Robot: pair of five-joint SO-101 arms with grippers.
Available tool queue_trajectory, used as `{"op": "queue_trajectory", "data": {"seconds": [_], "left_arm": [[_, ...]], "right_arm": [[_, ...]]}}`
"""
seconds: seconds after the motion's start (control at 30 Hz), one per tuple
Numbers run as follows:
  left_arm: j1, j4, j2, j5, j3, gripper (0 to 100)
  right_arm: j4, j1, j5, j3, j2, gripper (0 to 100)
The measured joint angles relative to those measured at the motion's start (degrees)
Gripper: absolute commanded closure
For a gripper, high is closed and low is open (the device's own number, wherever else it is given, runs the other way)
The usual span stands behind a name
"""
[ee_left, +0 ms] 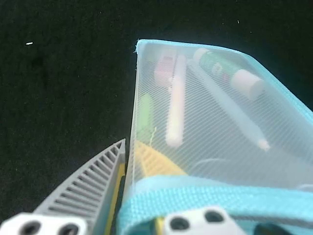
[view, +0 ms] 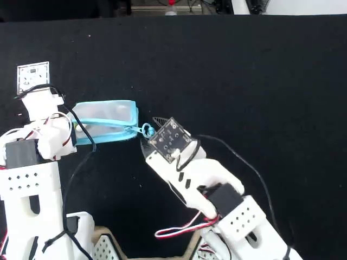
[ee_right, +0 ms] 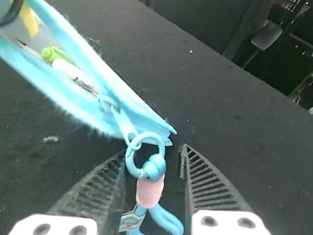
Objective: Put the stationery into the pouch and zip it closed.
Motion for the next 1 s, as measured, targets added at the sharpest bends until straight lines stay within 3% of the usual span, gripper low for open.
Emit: {"op": "queue_trajectory", "data": {"seconds": [0.43,0.57,0.73,1.0], "left_arm": [[0.00,0.00,0.00,0.00,0.00,97],[0.00,0.00,0.00,0.00,0.00,97],[0.00,0.00,0.00,0.00,0.00,97],[0.00,0.00,0.00,0.00,0.00,97]], "right_arm": [[0.00,0.00,2.90,1.49,-1.85,85.5],[0.00,0.00,2.20,1.49,-1.85,81.2],[0.00,0.00,0.00,1.49,-1.85,84.6],[0.00,-0.09,3.34,1.32,-1.85,89.3]]}}
